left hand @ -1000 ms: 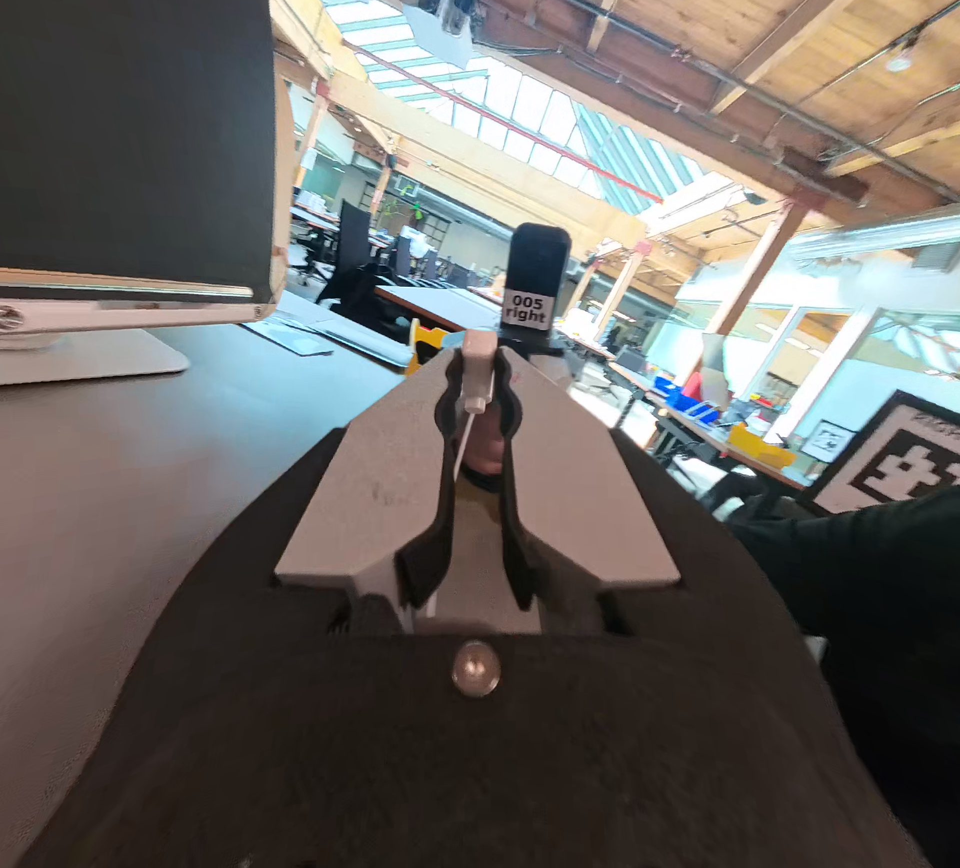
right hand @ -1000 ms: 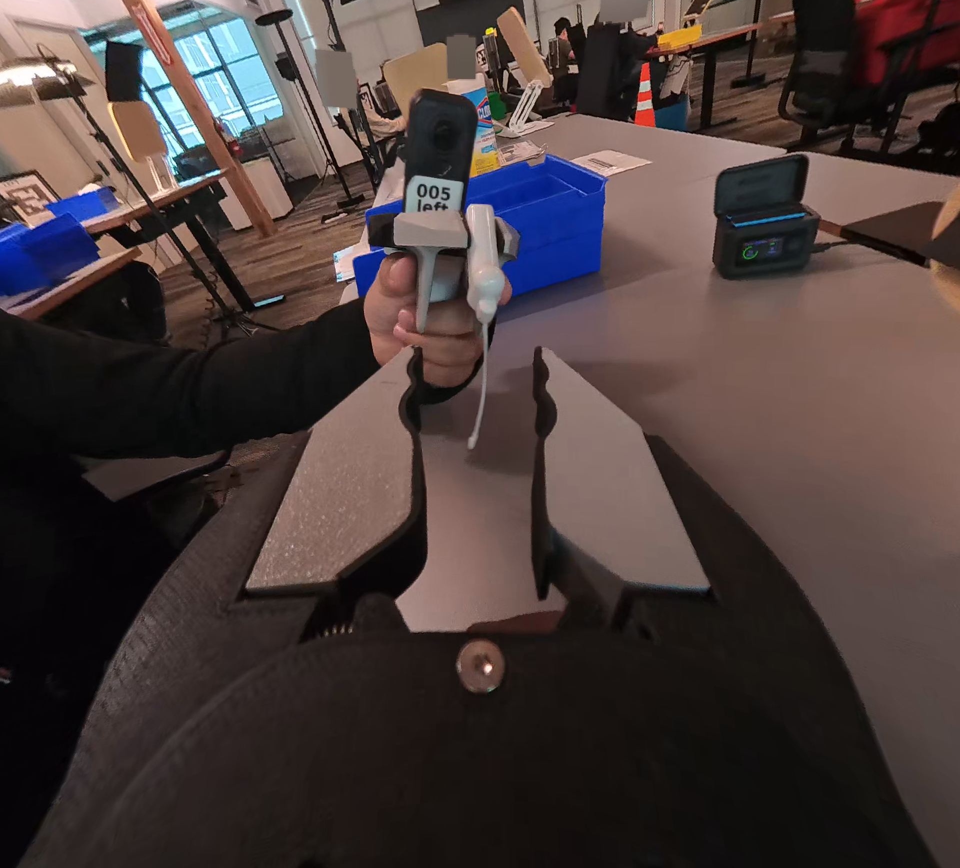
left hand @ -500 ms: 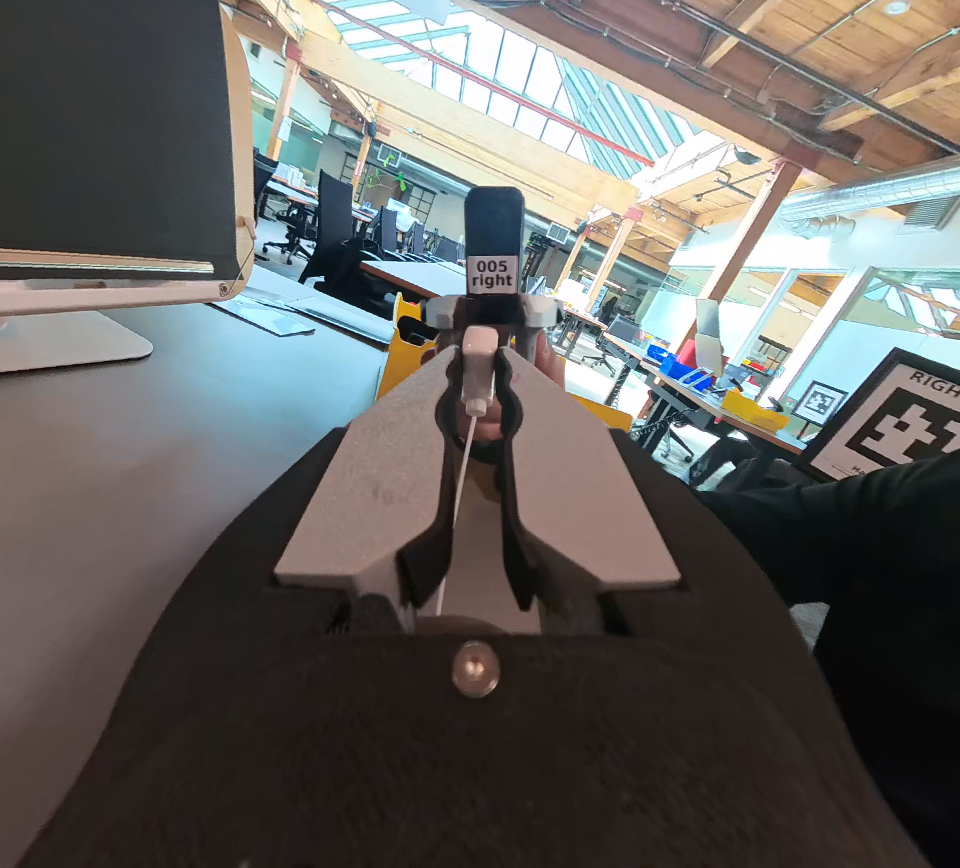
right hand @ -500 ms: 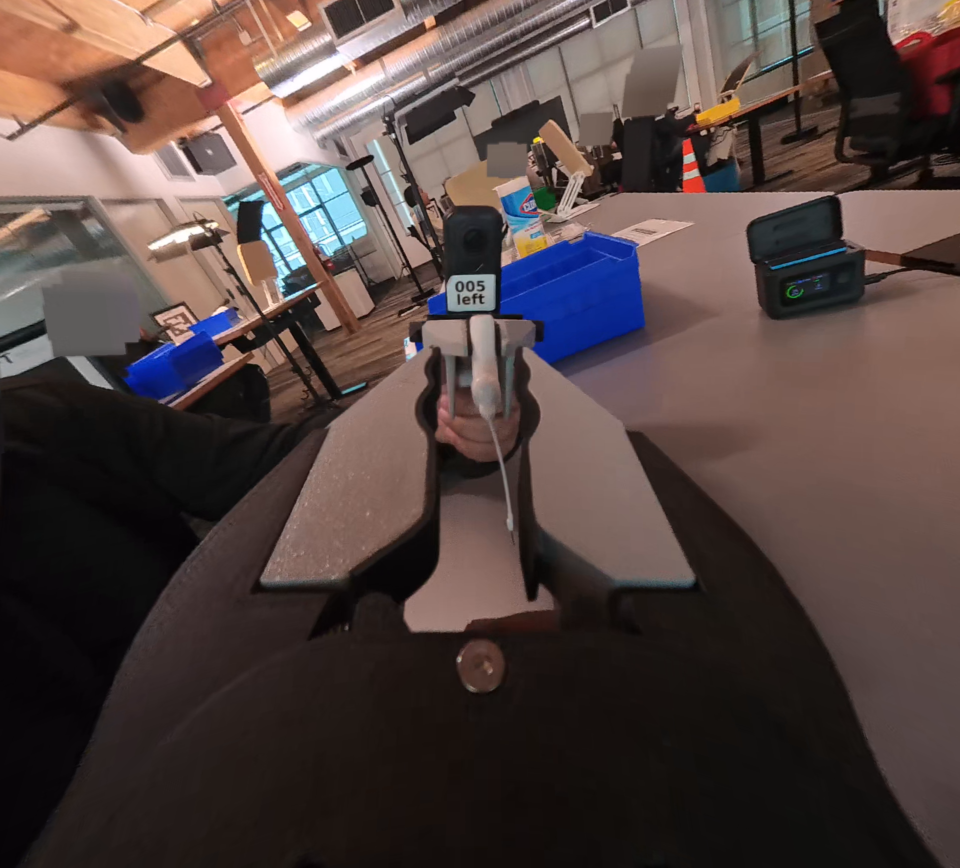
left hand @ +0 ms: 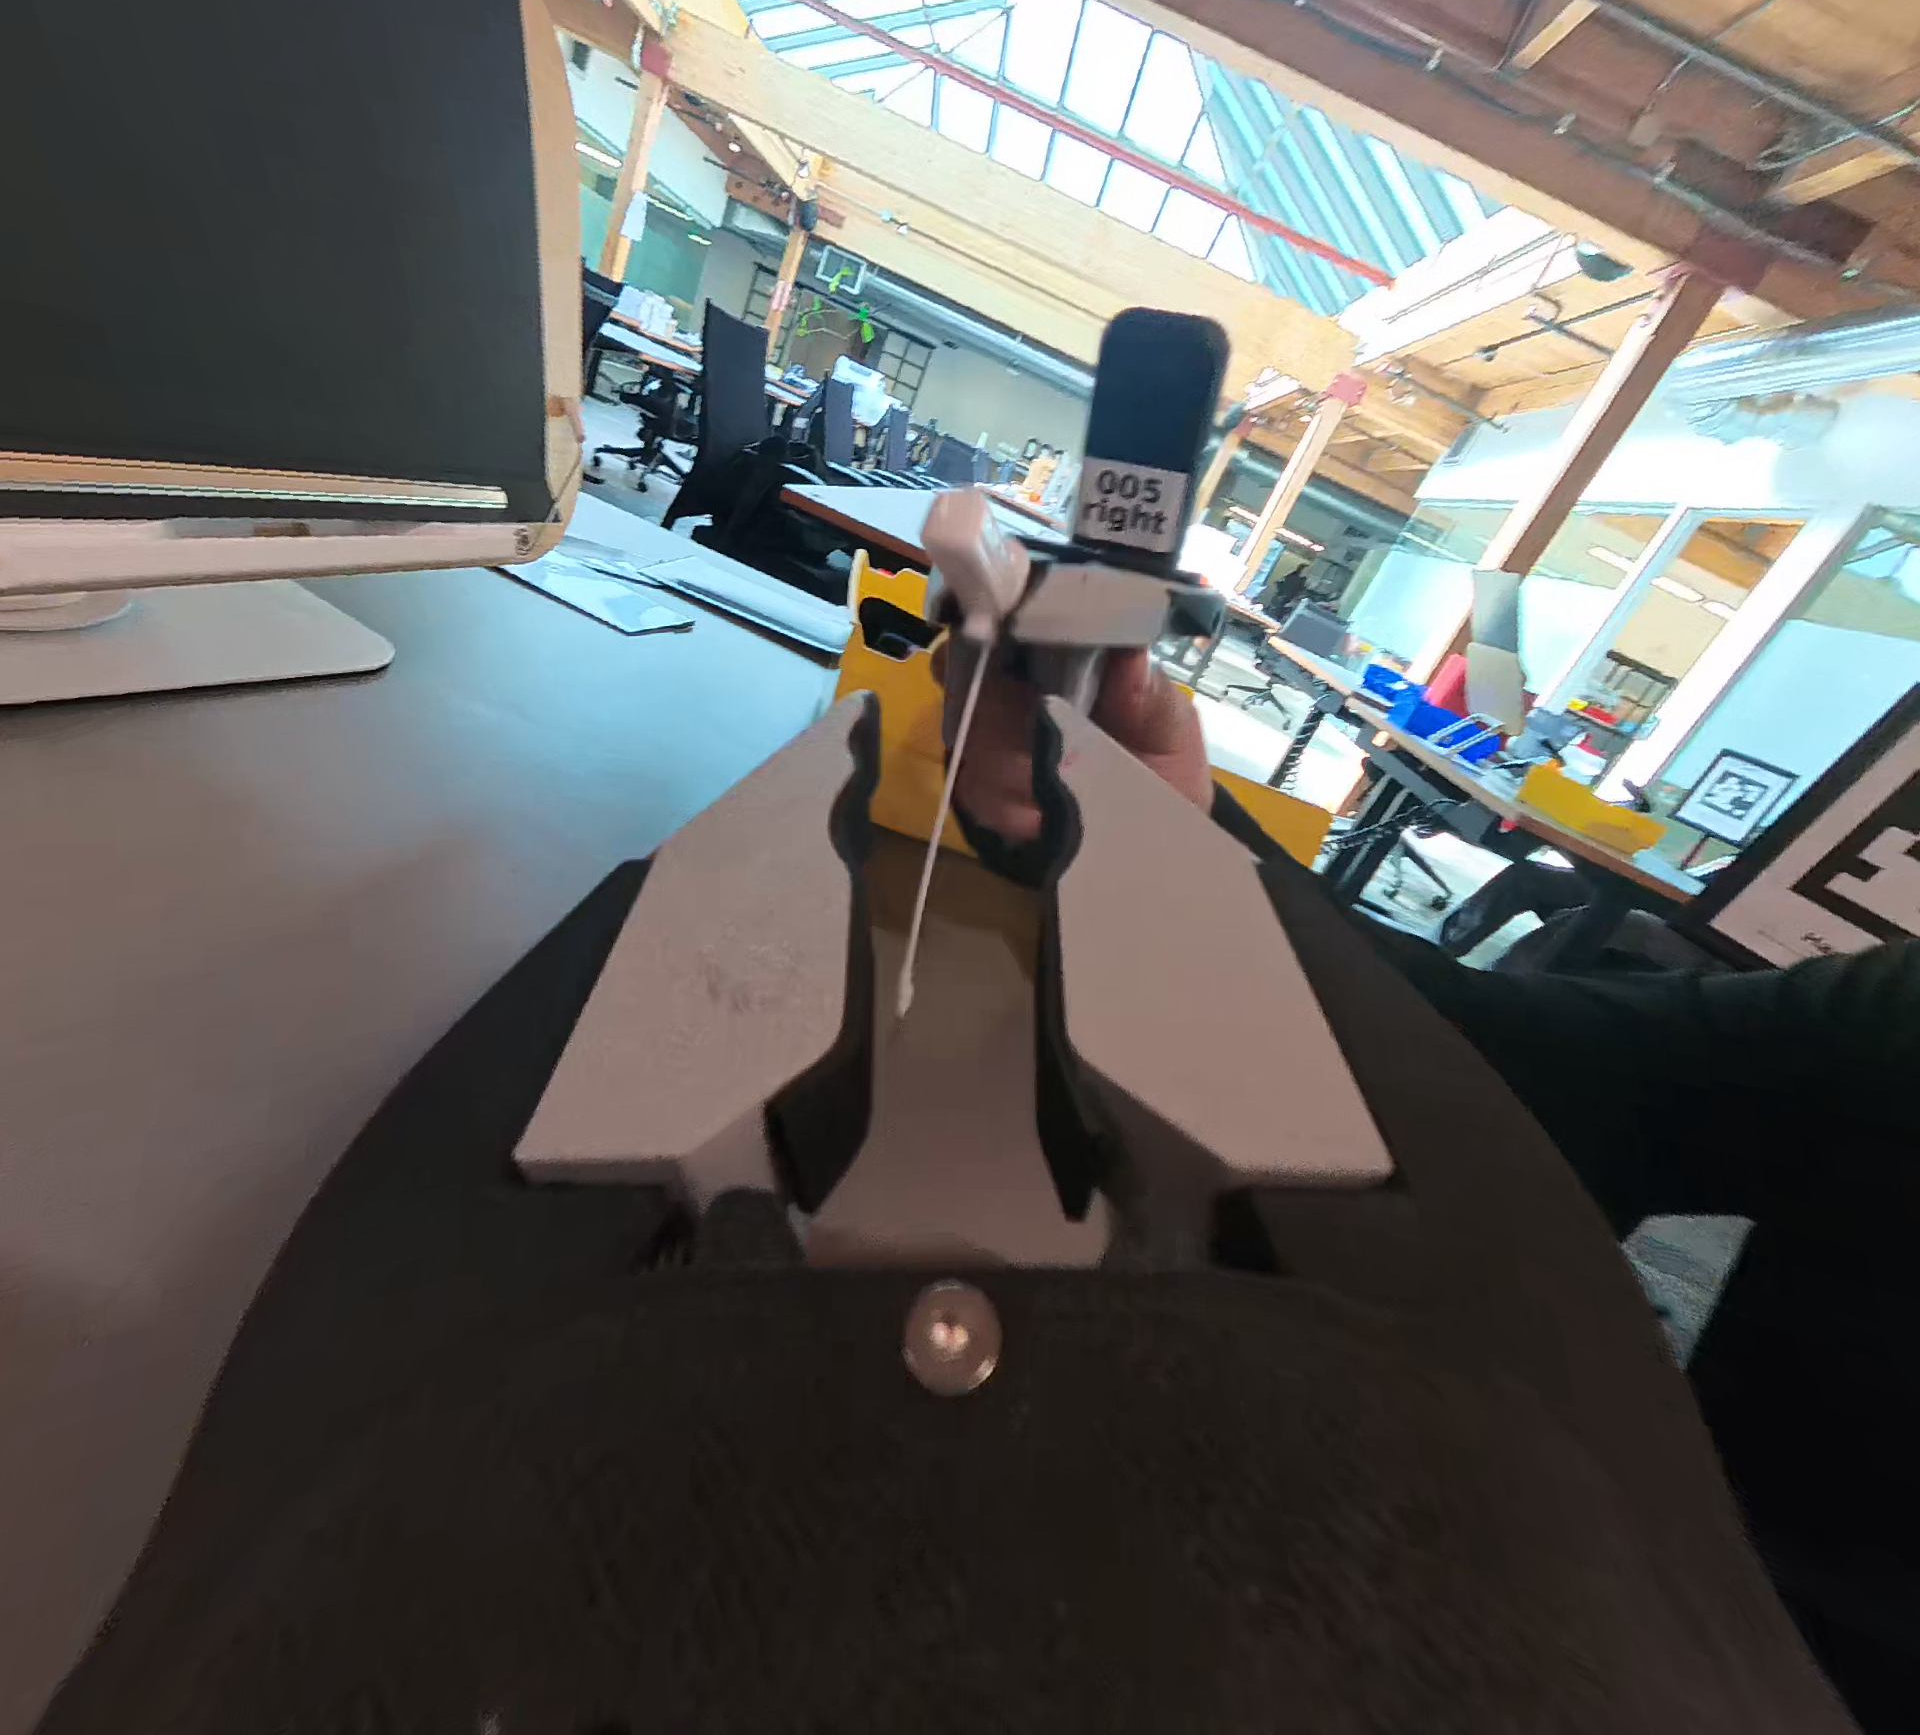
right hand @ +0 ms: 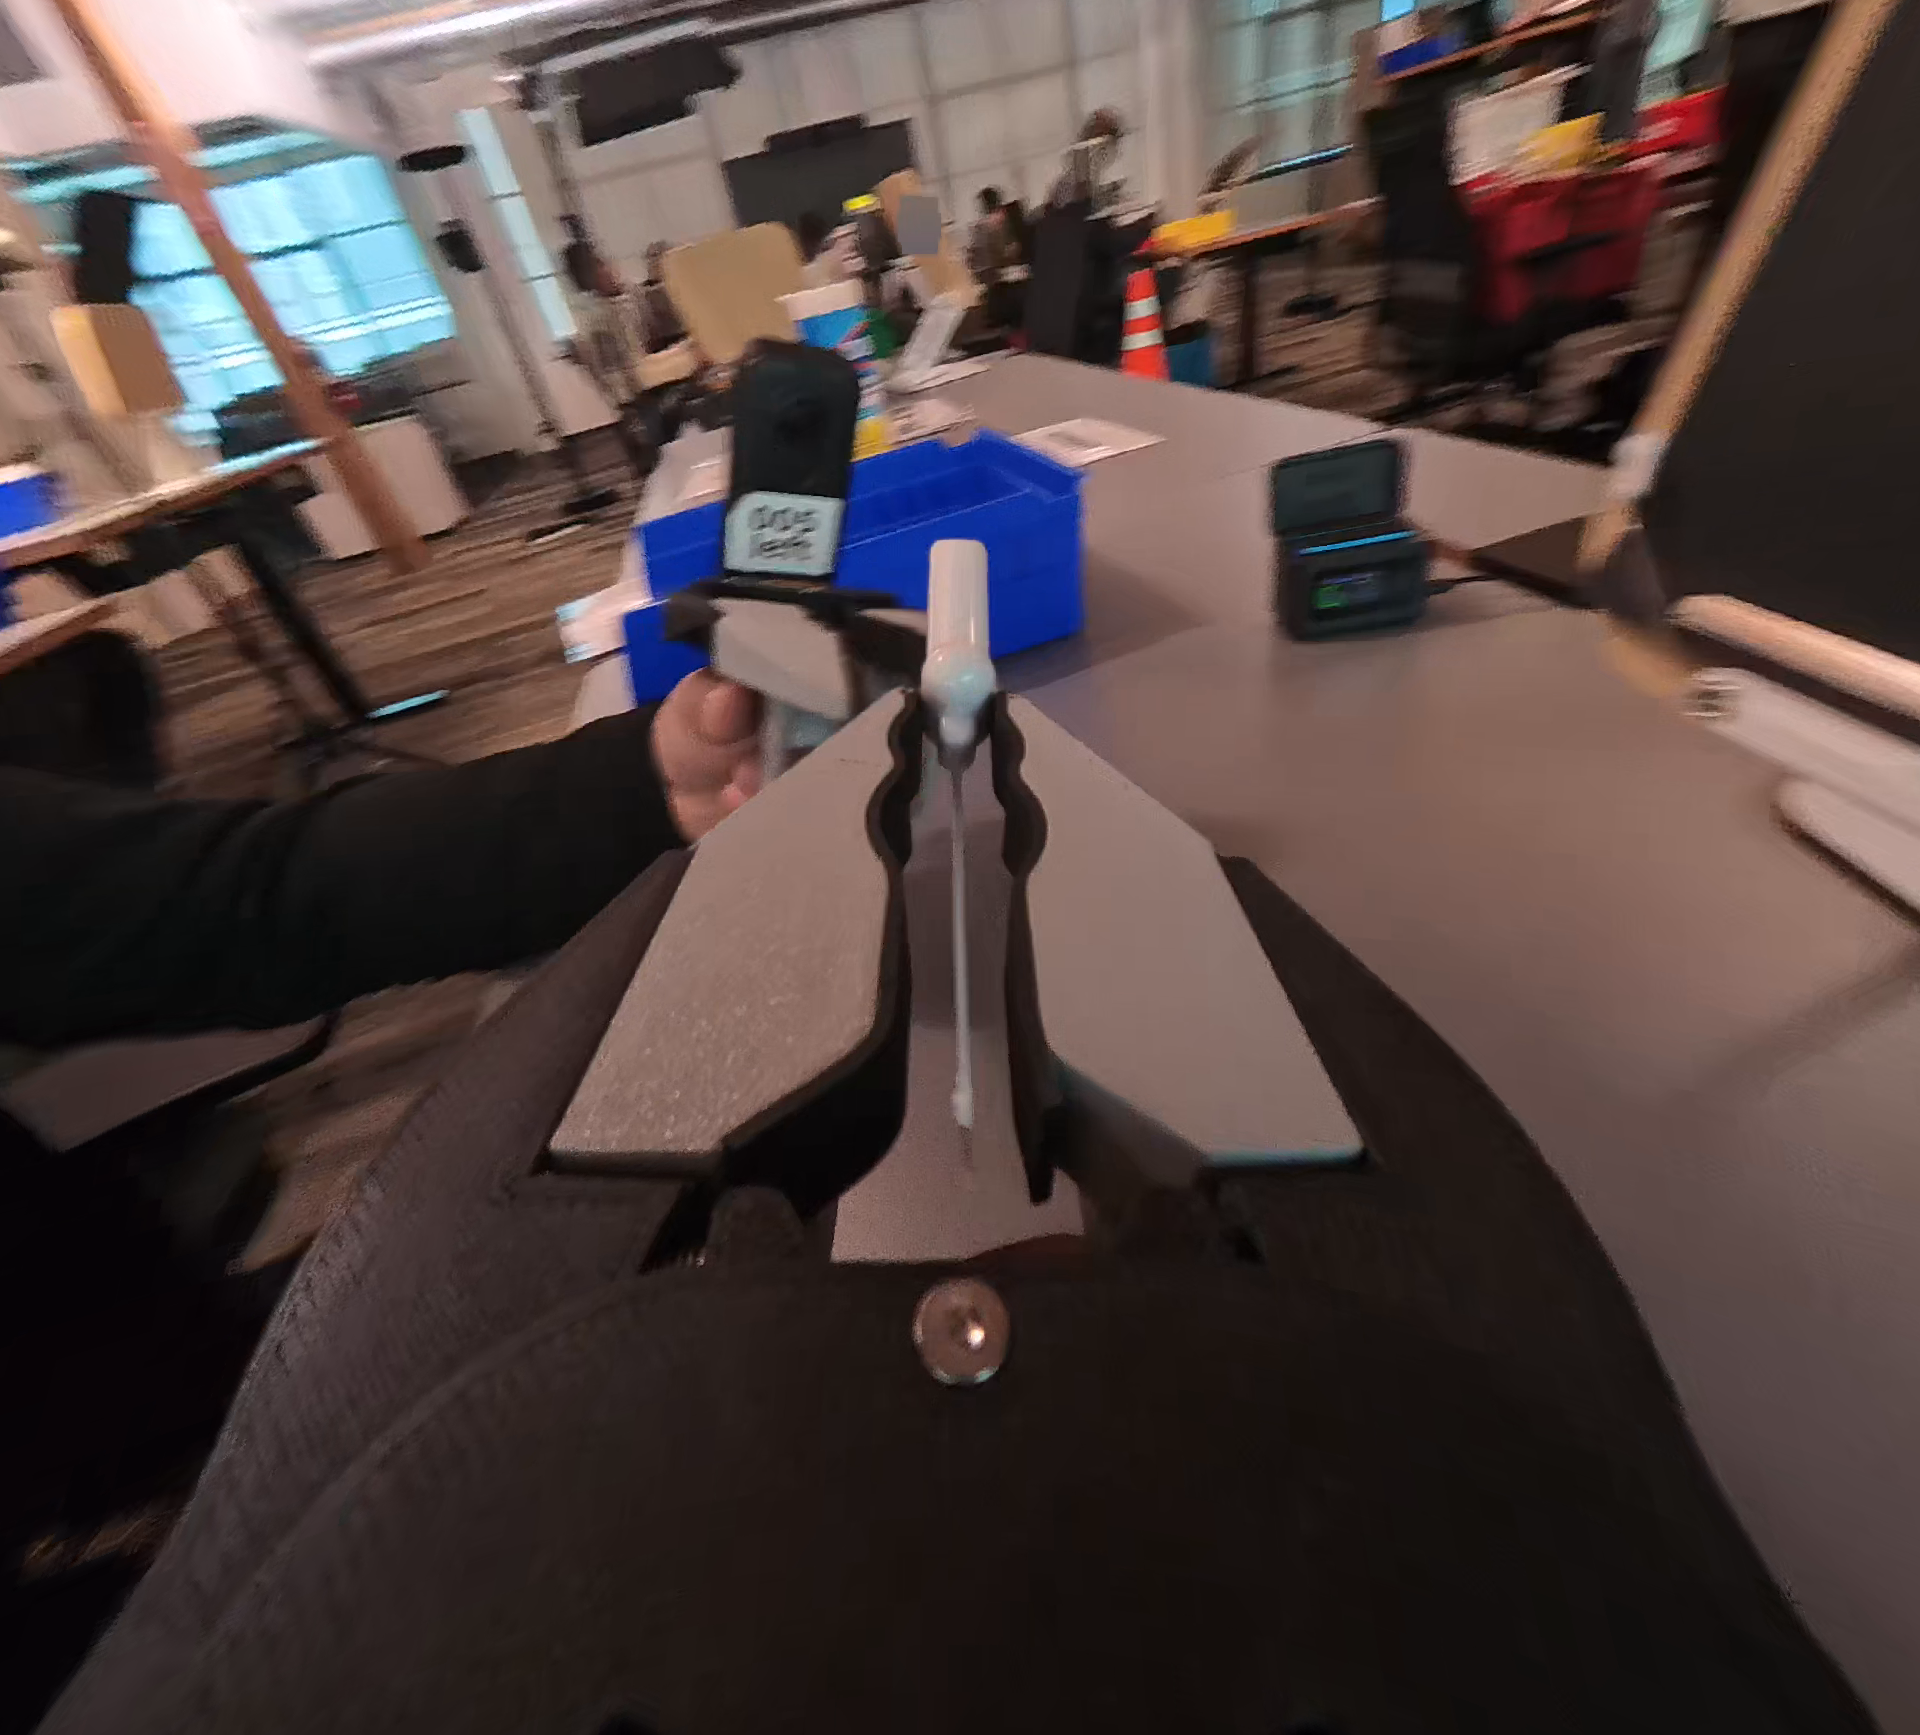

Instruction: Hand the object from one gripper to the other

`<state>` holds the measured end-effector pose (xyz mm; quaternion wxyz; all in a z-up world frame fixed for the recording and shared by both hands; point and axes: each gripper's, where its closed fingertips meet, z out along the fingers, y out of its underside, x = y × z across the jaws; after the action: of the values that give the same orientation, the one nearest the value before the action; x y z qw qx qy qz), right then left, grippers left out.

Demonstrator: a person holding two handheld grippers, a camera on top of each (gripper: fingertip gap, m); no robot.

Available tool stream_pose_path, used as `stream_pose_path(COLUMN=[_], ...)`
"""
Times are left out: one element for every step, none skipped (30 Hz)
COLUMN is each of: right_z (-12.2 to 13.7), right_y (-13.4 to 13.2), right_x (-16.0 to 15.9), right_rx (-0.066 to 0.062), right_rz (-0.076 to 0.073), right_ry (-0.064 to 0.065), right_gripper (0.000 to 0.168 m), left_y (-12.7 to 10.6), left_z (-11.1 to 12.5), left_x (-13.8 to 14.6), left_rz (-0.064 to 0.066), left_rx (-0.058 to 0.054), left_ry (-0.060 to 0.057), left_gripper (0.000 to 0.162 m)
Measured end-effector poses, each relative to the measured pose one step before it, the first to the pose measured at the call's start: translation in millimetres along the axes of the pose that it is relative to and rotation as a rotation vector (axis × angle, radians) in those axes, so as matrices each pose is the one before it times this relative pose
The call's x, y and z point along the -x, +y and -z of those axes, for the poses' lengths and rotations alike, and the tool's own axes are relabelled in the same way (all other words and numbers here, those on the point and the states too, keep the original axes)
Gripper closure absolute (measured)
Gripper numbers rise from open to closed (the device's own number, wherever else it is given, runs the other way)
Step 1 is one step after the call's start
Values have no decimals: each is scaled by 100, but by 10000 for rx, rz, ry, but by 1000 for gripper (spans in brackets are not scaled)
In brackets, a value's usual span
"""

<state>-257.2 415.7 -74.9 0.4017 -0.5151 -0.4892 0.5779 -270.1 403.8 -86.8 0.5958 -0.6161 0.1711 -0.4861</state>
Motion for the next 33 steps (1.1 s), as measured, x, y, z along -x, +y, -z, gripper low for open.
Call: stream_pose_path(right_z=[682,746,861,960,1114,1283,1404,1414,1389,1364,1296,1185,951,625,302,-11,-390,-805,-1072,-1125,-921,-513,-27,400,699,823,804,646,331,-123,-618,-1100,-1496], right_y=[-749,-1015,-1216,-1426,-1706,-2059,-2248,-2067,-1709,-1393,-973,-422,184,853,1590,2266,2569,2658,2917,2802,2153,1288,318,-521,-998,-1253,-1452,-1590,-1595,-1328,-918,-511,-170], right_x=[-841,-530,-360,-106,63,193,233,13,-449,-918,-1462,-1959,-2158,-1958,-1837,-1829,-1728,-1359,-1119,-998,-767,-484,-335,-39,359,814,1439,2175,2839,3208,3218,2972,2561], right_rx=[-202,-226,-173,-137,-146,-226,-253,-86,104,162,227,326,428,559,746,930,933,862,1043,1130,956,619,186,-192,-343,-363,-411,-497,-556,-475,-329,-211,-146], right_rz=[202,173,140,204,240,310,368,363,342,316,266,193,127,52,-113,-219,-194,-109,-30,65,179,181,87,54,-2,-28,-4,41,128,156,129,46,18], right_ry=[741,641,641,564,514,446,376,362,427,472,541,630,576,358,262,311,363,278,281,373,419,378,377,249,87,-65,-269,-544,-809,-957,-984,-923,-804], right_gripper=[159,159,159,159,160,160,160,160,159,159,159,159,160,159,159,159,159,160,159,150,146,145,143,142,141,137,133,127,121,118,117,117,117], left_y=[-177,-374,-415,-288,-183,-176,-120,4,118,202,260,281,273,285,295,324,371,395,407,413,450,462,431,395,357,299,225,157,111,65,60,16,-45], left_z=[160,221,254,240,200,151,94,22,-44,-61,-96,-93,-104,-125,-117,-129,-138,-144,-167,-178,-196,-185,-182,-156,-156,-136,-126,-119,-96,-59,-15,30,61], left_x=[323,293,352,409,357,206,159,166,137,65,30,48,54,56,86,83,54,44,42,-33,-60,-14,39,106,90,60,46,-35,-19,35,98,132,179], left_rz=[-49,-7,17,12,3,12,52,71,38,-32,-92,-141,-201,-248,-261,-290,-315,-315,-305,-290,-267,-257,-252,-237,-207,-173,-142,-130,-128,-133,-142,-145,-127], left_rx=[-49,-175,-211,-142,-90,-105,-75,-7,60,107,139,152,160,174,190,206,235,247,237,228,241,240,217,196,179,156,120,85,57,42,43,27,-9], left_ry=[-166,-143,-166,-188,-158,-67,-50,-66,-69,-42,-42,-73,-112,-125,-159,-160,-150,-157,-151,-99,-80,-87,-115,-143,-122,-96,-78,-38,-39,-74,-103,-118,-125], left_gripper=[129,127,127,129,132,136,138,138,138,138,139,140,140,140,140,140,140,140,140,139,139,139,139,139,139,138,138,139,138,139,139,139,139])
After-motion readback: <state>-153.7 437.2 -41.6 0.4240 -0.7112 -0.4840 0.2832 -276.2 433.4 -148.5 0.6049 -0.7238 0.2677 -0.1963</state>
